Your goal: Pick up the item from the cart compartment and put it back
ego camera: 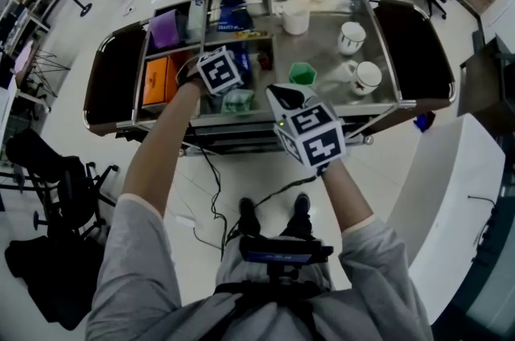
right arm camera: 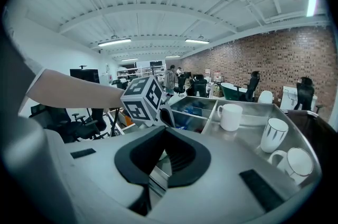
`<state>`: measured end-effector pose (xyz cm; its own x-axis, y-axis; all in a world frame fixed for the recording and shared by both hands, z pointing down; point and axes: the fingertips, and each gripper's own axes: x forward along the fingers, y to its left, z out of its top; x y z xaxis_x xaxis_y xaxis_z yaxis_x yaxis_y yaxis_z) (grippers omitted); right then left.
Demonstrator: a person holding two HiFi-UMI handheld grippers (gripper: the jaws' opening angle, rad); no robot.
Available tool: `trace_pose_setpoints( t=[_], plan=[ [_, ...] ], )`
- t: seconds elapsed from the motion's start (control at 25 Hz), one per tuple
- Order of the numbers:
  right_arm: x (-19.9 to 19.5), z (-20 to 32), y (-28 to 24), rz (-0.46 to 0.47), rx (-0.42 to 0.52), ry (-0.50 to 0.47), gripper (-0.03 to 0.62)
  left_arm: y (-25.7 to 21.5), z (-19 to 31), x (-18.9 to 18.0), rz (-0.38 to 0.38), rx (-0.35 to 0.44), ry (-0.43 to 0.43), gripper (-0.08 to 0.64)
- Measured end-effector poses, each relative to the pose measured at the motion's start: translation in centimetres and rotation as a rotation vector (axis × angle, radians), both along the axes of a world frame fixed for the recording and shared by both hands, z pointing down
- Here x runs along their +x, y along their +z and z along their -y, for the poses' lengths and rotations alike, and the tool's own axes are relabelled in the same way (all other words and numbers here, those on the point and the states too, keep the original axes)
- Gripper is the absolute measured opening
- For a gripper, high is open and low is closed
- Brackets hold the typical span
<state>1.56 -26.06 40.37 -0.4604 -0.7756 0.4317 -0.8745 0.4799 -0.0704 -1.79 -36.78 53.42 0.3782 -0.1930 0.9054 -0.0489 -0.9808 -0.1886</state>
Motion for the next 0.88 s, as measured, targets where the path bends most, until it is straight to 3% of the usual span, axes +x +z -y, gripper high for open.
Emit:
trace_pose_setpoints(
  t=[0.44,0.6,0.88],
  plan=[
    [-0.6,-0.8,-0.3,-0.01,0.013,-0.015,0.009,-5.3,-1.7,-1.0,-0.222,0.059,-0.106,0.006],
    [-0.8,-1.0,-0.5,-0.014,0.021,-0.017,0.009,-6.8,-2.0,-2.3,-0.276,0.105,-0.167,0.006],
    [-0.8,-1.6,-0.7,-0.005,0.035,-0.02,0.009,-11.2,-4.5,-3.4,-0.446,0.165,-0.276,0.006]
  ],
)
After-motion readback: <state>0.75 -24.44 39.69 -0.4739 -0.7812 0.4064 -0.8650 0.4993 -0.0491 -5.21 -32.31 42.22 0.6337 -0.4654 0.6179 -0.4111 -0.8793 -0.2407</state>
